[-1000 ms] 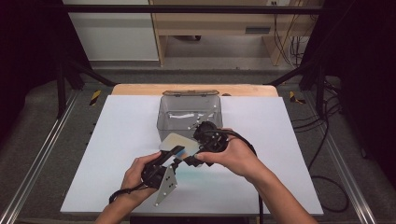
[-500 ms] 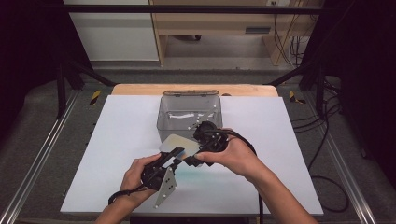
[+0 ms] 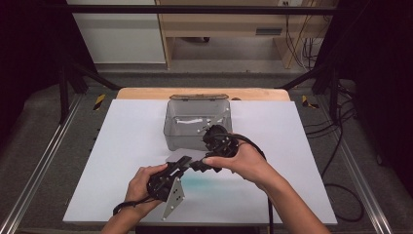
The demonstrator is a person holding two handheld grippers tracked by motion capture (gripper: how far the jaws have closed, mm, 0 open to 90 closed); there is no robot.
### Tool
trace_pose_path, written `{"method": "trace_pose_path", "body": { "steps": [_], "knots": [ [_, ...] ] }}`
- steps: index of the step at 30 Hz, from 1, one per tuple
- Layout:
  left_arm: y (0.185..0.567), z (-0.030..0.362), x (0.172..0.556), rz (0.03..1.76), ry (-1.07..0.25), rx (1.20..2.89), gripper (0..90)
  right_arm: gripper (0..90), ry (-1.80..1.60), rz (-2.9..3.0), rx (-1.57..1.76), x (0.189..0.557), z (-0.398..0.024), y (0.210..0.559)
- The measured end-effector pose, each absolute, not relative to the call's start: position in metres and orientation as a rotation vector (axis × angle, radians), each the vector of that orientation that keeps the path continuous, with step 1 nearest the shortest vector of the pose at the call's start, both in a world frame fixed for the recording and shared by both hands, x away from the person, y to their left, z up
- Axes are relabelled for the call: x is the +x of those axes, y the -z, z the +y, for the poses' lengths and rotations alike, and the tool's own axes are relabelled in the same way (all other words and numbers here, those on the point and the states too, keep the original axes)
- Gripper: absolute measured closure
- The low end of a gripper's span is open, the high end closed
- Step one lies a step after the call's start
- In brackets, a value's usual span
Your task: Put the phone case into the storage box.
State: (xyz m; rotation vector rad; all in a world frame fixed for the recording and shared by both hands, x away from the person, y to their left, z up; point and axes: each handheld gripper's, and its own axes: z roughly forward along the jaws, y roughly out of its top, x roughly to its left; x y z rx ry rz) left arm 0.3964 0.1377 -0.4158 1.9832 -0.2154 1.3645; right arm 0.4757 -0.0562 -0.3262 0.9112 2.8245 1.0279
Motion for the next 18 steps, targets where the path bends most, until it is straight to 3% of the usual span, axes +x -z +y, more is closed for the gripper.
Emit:
{"method": "trace_pose_path", "body": {
  "steps": [7, 18],
  "knots": [
    [0.418, 0.144, 0.401, -0.160, -1.350, 1.992, 81.1, 5.8, -1.216, 2.707, 0.883, 0.471, -0.072, 0.317],
    [0.410, 0.157, 0.411, 0.021, -1.276, 1.966, 81.1, 5.7, -1.353, 2.443, 0.775, 0.451, -0.104, 0.314]
  ]
}}
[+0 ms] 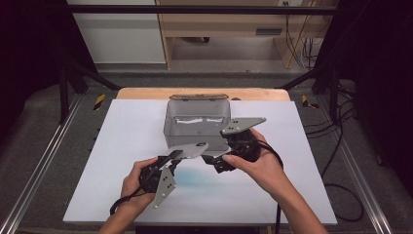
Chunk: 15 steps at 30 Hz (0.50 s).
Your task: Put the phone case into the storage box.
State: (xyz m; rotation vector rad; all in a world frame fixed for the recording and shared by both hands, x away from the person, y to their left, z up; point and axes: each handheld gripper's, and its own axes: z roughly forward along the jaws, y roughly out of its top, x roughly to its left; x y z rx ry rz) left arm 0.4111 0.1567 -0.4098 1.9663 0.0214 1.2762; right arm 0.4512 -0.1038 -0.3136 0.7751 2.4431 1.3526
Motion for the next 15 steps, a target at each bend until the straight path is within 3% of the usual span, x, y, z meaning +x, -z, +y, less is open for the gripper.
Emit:
{"method": "trace_pose_path", "body": {
  "steps": [15],
  "knots": [
    [0.4080, 0.1596, 0.4129, 0.055, -1.261, 1.964, 81.0, 5.1, -1.404, 2.348, 0.795, 0.4550, -0.1132, 0.3131]
  ]
}}
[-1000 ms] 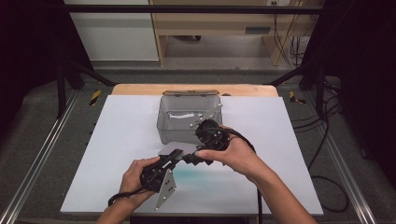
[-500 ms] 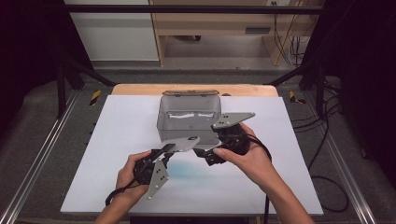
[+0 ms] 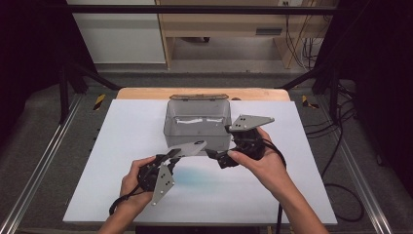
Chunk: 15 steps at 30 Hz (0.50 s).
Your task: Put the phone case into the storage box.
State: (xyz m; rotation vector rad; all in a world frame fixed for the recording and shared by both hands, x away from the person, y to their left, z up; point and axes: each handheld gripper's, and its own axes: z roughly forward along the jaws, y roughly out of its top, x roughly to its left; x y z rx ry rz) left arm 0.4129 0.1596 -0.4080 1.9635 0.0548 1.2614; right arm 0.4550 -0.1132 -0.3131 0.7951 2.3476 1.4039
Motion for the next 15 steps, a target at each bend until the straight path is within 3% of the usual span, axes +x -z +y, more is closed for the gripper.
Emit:
{"method": "trace_pose_path", "body": {
  "steps": [15],
  "knots": [
    [0.4038, 0.1629, 0.4145, 0.097, -1.249, 1.953, 81.0, 6.4, -1.411, 2.273, 0.797, 0.4576, -0.1171, 0.3139]
  ]
}}
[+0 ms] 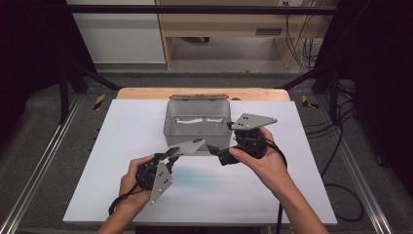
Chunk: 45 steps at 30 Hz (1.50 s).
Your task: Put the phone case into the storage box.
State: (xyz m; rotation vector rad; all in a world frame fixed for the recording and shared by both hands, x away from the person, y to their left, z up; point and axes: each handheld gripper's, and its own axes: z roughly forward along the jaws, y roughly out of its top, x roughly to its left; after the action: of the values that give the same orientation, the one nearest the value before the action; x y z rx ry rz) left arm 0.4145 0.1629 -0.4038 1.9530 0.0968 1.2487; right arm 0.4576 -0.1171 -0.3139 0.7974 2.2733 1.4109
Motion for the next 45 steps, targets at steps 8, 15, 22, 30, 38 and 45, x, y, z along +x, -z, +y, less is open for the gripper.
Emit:
{"method": "trace_pose_path", "body": {
  "steps": [8, 15, 22, 30, 38, 45],
  "knots": [
    [0.396, 0.167, 0.418, 0.205, -1.173, 1.937, 81.0, 7.2, -1.418, 2.202, 0.827, 0.462, -0.124, 0.315],
    [0.381, 0.170, 0.423, 0.325, -1.092, 1.901, 81.0, 10.2, -1.455, 2.026, 0.823, 0.465, -0.136, 0.324],
    [0.363, 0.171, 0.430, 0.413, -1.031, 1.877, 81.0, 9.5, -1.464, 1.904, 0.773, 0.458, -0.147, 0.337],
    [0.349, 0.168, 0.434, 0.470, -0.963, 1.863, 81.0, 8.5, -1.467, 1.852, 0.811, 0.454, -0.166, 0.352],
    [0.343, 0.168, 0.444, 0.531, -0.921, 1.868, 80.9, 8.2, -1.465, 1.835, 0.858, 0.446, -0.193, 0.370],
    [0.333, 0.167, 0.455, 0.604, -0.851, 1.858, 81.0, 7.1, -1.470, 1.814, 0.884, 0.432, -0.215, 0.388]
  ]
}}
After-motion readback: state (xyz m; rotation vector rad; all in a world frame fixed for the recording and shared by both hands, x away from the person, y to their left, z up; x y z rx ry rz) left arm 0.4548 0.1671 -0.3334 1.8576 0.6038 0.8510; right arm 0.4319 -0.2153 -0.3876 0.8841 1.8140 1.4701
